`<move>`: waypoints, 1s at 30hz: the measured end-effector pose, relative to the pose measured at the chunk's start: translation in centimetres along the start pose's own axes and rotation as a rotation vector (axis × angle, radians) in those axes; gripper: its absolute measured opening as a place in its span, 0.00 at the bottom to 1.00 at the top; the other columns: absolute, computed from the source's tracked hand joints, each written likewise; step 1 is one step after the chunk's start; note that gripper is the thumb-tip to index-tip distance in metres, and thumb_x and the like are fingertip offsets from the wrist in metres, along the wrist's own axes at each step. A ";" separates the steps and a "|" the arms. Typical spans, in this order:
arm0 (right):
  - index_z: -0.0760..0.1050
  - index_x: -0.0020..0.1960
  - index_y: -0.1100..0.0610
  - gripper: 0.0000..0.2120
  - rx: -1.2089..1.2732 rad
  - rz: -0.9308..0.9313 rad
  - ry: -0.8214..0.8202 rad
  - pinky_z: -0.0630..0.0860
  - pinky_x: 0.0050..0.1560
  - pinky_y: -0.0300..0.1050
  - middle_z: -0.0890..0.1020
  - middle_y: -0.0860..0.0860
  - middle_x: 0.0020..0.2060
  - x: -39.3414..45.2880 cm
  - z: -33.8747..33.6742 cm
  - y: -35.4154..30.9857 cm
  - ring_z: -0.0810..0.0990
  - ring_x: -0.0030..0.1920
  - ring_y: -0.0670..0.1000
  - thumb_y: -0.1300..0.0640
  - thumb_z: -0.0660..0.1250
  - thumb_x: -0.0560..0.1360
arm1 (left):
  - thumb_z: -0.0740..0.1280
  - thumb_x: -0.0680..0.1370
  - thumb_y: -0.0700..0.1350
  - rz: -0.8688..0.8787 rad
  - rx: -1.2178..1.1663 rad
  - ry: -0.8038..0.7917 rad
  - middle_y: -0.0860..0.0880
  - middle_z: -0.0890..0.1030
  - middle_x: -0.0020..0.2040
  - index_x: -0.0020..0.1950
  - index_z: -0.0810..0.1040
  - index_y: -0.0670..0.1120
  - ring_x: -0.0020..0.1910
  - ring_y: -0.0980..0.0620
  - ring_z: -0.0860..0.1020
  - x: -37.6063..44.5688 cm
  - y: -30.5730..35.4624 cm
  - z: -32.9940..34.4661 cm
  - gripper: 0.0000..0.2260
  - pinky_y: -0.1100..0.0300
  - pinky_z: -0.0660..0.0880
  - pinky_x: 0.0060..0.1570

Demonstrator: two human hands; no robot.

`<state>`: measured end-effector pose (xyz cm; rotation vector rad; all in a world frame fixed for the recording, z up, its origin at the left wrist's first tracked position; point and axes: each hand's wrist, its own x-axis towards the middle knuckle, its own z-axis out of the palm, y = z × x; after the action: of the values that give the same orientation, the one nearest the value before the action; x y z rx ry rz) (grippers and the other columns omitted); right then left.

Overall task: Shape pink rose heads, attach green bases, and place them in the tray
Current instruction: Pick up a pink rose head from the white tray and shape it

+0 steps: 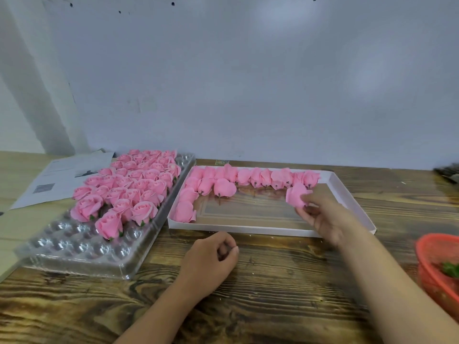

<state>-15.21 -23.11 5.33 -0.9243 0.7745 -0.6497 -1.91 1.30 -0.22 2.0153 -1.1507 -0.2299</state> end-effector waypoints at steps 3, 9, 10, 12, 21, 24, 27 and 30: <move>0.77 0.50 0.61 0.06 0.097 -0.005 -0.031 0.83 0.36 0.38 0.79 0.57 0.46 -2.1 0.5 1.8 0.78 0.46 0.51 0.69 0.66 0.77 | 0.71 0.78 0.46 -0.019 -0.105 0.065 0.55 0.79 0.34 0.41 0.80 0.55 0.33 0.58 0.75 0.0 0.2 -0.1 0.07 0.67 0.71 0.35; 0.80 0.48 0.63 0.02 0.107 -0.089 -0.121 0.81 0.43 0.37 0.85 0.57 0.44 -5.4 1.4 4.9 0.85 0.44 0.49 0.65 0.70 0.76 | 0.68 0.80 0.53 -0.179 -0.416 -0.060 0.59 0.85 0.45 0.51 0.82 0.57 0.44 0.61 0.83 0.4 3.5 -0.1 0.04 0.68 0.77 0.41; 0.81 0.49 0.62 0.04 0.082 -0.115 -0.135 0.81 0.45 0.37 0.85 0.57 0.46 -5.8 1.6 5.2 0.85 0.45 0.49 0.64 0.71 0.75 | 0.68 0.80 0.56 -0.233 -0.503 -0.135 0.61 0.85 0.49 0.56 0.81 0.59 0.47 0.64 0.82 0.7 4.4 0.1 0.06 0.68 0.78 0.43; 0.83 0.52 0.59 0.07 0.049 -0.157 -0.193 0.81 0.46 0.39 0.85 0.59 0.48 -6.8 2.1 5.7 0.86 0.47 0.52 0.61 0.73 0.73 | 0.67 0.78 0.62 -0.292 -0.658 -0.275 0.61 0.84 0.56 0.61 0.79 0.60 0.53 0.65 0.81 1.3 6.0 0.8 0.15 0.64 0.79 0.52; 0.82 0.59 0.60 0.19 0.074 -0.124 -0.427 0.82 0.52 0.46 0.84 0.64 0.54 -8.4 3.0 5.7 0.84 0.52 0.57 0.54 0.74 0.70 | 0.72 0.75 0.63 -0.227 -0.980 -0.375 0.45 0.83 0.62 0.66 0.79 0.47 0.63 0.47 0.81 3.4 7.3 2.2 0.26 0.49 0.76 0.66; 0.80 0.62 0.63 0.18 0.127 -0.001 -0.556 0.82 0.53 0.43 0.80 0.64 0.55 -8.4 2.8 5.6 0.81 0.51 0.54 0.58 0.73 0.74 | 0.74 0.75 0.61 -0.196 -1.017 -0.394 0.43 0.82 0.63 0.63 0.81 0.49 0.64 0.45 0.81 3.7 6.8 2.0 0.22 0.48 0.77 0.64; 0.80 0.62 0.63 0.22 0.134 0.096 -0.613 0.82 0.51 0.43 0.78 0.63 0.53 -8.4 2.8 5.7 0.80 0.49 0.52 0.56 0.75 0.70 | 0.76 0.72 0.62 -0.143 -1.015 -0.409 0.43 0.82 0.63 0.64 0.80 0.47 0.64 0.45 0.80 3.5 6.4 1.9 0.27 0.51 0.78 0.62; 0.81 0.61 0.62 0.22 0.139 0.139 -0.653 0.82 0.50 0.43 0.80 0.61 0.52 -8.4 2.9 5.8 0.80 0.47 0.52 0.56 0.76 0.69 | 0.76 0.72 0.61 -0.113 -1.002 -0.402 0.44 0.82 0.63 0.62 0.81 0.49 0.64 0.45 0.80 3.1 6.2 1.8 0.24 0.50 0.78 0.63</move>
<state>-16.68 -12.77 3.86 -0.8740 0.2027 -0.2442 -5.05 -3.92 3.60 1.1462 -0.8677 -1.0721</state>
